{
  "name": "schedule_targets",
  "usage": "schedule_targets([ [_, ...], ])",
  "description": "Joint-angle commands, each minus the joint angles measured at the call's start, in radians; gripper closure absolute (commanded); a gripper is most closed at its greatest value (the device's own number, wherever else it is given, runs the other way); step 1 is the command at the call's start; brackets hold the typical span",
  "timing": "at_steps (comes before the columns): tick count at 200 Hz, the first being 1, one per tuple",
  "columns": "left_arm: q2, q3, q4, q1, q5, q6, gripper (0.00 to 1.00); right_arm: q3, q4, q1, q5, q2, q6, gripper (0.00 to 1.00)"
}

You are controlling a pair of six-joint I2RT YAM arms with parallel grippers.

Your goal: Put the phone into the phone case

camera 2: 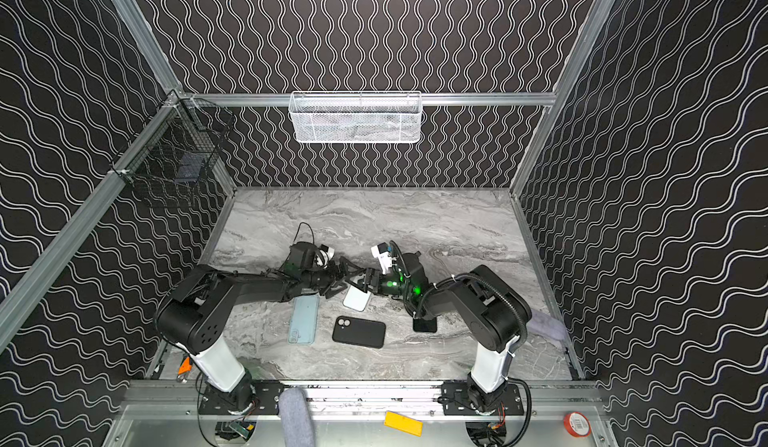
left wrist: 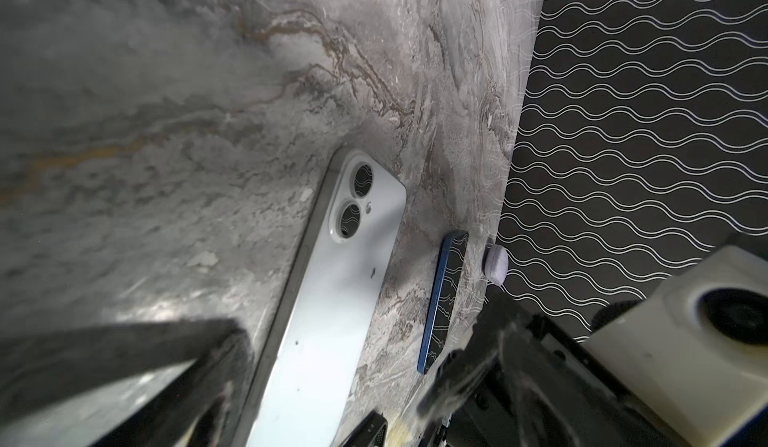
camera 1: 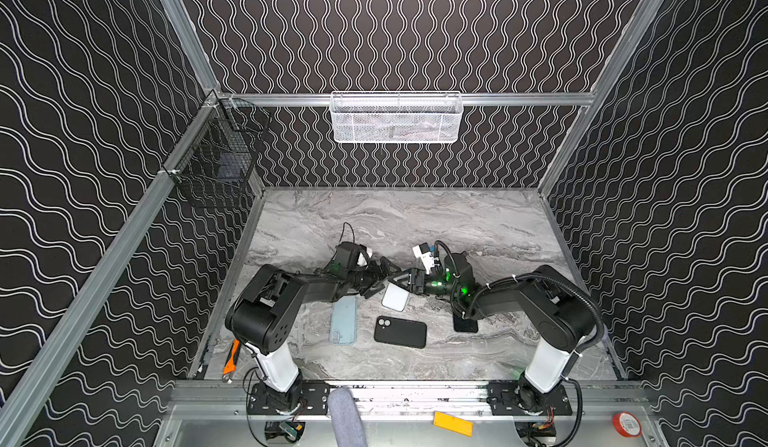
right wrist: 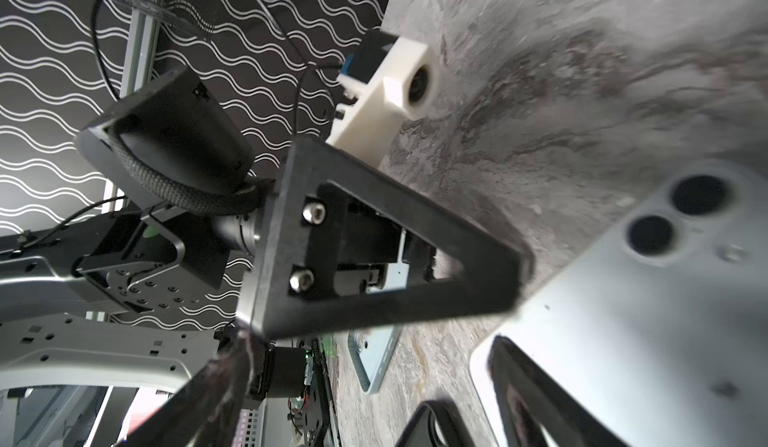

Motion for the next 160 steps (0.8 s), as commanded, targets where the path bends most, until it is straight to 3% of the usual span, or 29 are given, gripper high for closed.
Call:
schedule_targets([
  [1,-0.006,0.001,-0.158,0.0,-0.039,0.011,0.02,-0.028,-0.086,-0.018,0.058,-0.065,-0.014,0.07],
  [23,-0.011,0.034,-0.215,0.0,-0.035,0.048,0.02,-0.036,-0.328,-0.018,0.143,-0.152,-0.066,0.06],
  [60,-0.005,0.097,-0.323,0.001,-0.011,0.119,0.02,-0.068,-0.461,-0.018,0.201,-0.224,0.008,0.05],
  [117,0.004,0.12,-0.395,0.001,0.046,0.17,0.01,-0.068,-0.331,-0.018,0.159,-0.137,0.254,0.06],
  [160,0.012,0.056,-0.261,0.007,0.101,0.132,0.04,-0.059,-0.191,-0.018,0.152,-0.051,0.364,0.06],
])
